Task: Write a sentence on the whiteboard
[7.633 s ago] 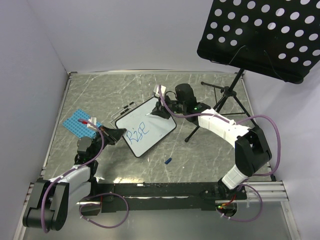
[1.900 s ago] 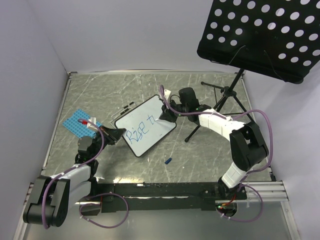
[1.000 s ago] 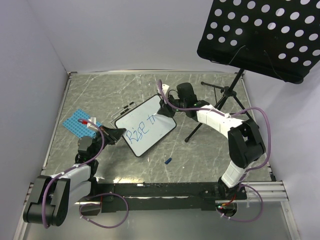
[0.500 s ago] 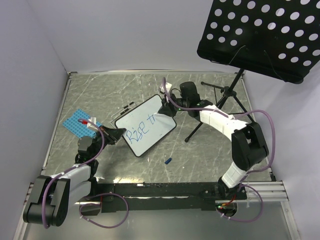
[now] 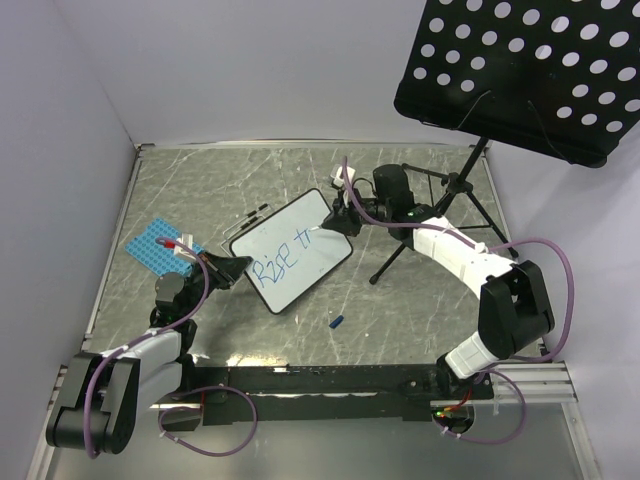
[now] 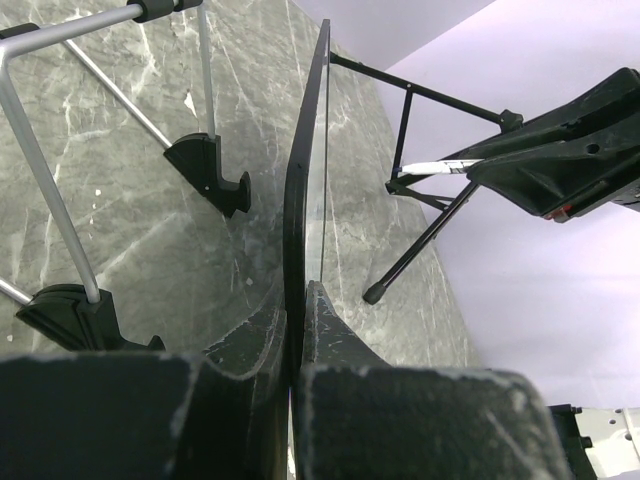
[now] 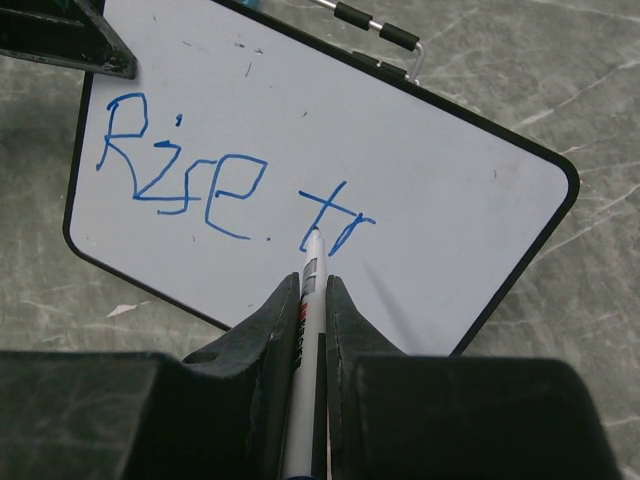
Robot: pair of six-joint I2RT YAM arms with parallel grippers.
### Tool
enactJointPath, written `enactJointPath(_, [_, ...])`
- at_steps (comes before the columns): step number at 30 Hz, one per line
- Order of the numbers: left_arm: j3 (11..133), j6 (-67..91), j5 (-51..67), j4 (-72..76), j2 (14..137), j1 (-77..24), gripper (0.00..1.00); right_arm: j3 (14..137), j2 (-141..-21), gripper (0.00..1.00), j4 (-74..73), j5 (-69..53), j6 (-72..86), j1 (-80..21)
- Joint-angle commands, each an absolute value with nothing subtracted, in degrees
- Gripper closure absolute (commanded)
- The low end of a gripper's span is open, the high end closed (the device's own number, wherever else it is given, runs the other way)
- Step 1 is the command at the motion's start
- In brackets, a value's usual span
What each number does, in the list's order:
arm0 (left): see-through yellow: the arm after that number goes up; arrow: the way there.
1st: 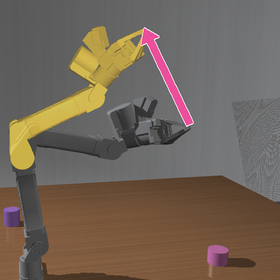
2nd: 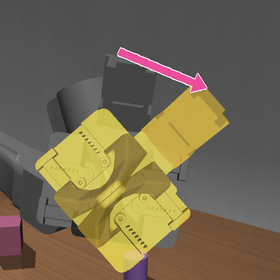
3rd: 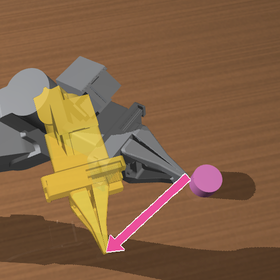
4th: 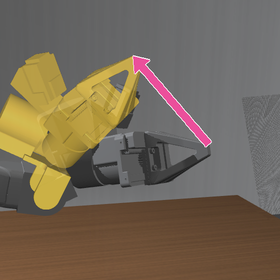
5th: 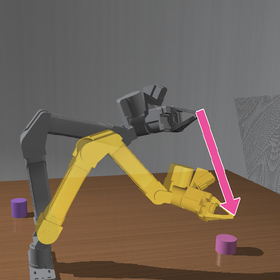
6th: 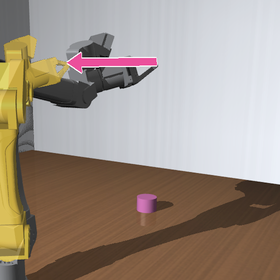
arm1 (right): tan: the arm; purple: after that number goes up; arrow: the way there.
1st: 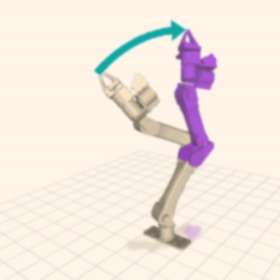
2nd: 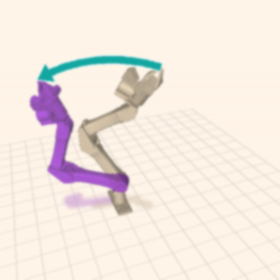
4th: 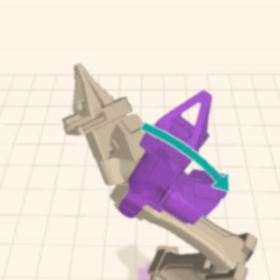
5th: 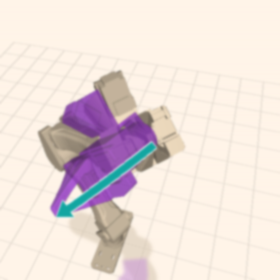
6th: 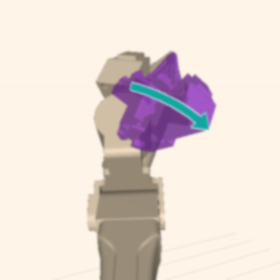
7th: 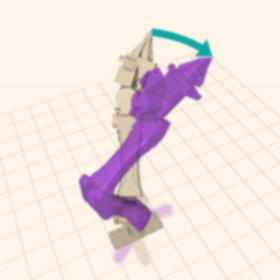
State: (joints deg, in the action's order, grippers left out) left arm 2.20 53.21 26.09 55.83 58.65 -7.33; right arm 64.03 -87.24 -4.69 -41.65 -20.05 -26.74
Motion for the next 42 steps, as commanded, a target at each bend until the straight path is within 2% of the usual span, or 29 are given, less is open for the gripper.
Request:
enactJointPath(1, [-1.3, 51.7, 27.8, 60.5, 58.3, -7.6, 0.99, 63.9, -86.5, 1.0, -3.3, -43.9, -21.3, -25.9])
enactJointPath(42, [-1.6, 52.1, 27.7, 60.2, 57.0, -7.6, 0.99, 63.9, -90.2, 1.0, -1.6, -42.9, -23.4, -25.5])
